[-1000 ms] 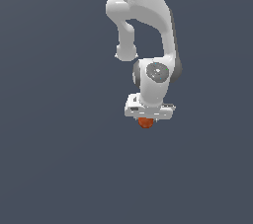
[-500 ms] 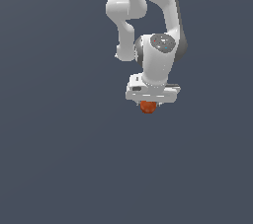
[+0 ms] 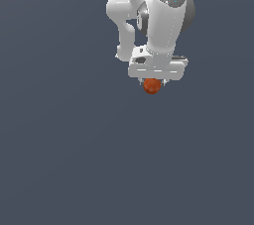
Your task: Pick up the object and move it to a goal position.
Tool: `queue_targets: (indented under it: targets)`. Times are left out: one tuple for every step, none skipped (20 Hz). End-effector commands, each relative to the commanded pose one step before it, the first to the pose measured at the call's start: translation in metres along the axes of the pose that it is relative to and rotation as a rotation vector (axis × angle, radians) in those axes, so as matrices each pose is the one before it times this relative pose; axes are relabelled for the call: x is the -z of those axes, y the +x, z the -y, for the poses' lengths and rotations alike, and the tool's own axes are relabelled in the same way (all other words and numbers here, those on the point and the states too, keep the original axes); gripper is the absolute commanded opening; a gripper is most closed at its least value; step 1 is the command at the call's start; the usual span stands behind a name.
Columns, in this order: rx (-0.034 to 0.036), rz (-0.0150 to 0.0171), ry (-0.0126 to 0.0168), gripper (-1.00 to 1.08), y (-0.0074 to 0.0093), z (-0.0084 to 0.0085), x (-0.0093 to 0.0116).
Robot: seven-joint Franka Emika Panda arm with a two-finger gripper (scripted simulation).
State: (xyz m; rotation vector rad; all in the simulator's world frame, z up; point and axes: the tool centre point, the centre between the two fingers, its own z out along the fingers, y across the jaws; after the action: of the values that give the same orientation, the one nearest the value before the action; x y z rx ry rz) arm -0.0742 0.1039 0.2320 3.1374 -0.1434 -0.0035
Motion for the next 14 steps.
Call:
queue_targets:
  targets:
    - [-0.00002,-0.00230,0.00008,-1.00,-0.01213,0.00094,0.02391]
    - [0.00000,0.00000,0.00000,-1.00,-0.00469,0.00036,0.00903]
    - [0.00000,0.00000,0.00000,-1.00,-0.00449,0.00036,0.00870]
    - [0.00000,0.00000,0.00000,-1.00,-0.00429,0.00035,0.00836]
    - [0.00000,0.00000,0.00000,-1.00,-0.00409,0.00035,0.00803]
    - [0.00000,0.00000,0.00000,-1.00,-0.00388,0.00035,0.00770]
    - [0.00000,0.00000,0.00000,-1.00,-0.00366,0.00035,0.00736]
    - [0.00000,0.00000,0.00000,-1.00,-0.00344,0.00035,0.00700]
    - [0.00000,0.00000,0.00000,-1.00,-0.00322,0.00035,0.00662]
    - [0.00000,0.00000,0.00000,-1.00,-0.00300,0.00034,0.00621]
    - [0.00000,0.00000,0.00000,-1.00,-0.00276,0.00032,0.00576]
    - [0.00000,0.00000,0.00000,-1.00,-0.00251,0.00031,0.00530]
    - [0.00000,0.00000,0.00000,-1.00,-0.00225,0.00029,0.00482]
    - [0.00000,0.00000,0.00000,-1.00,-0.00198,0.00028,0.00433]
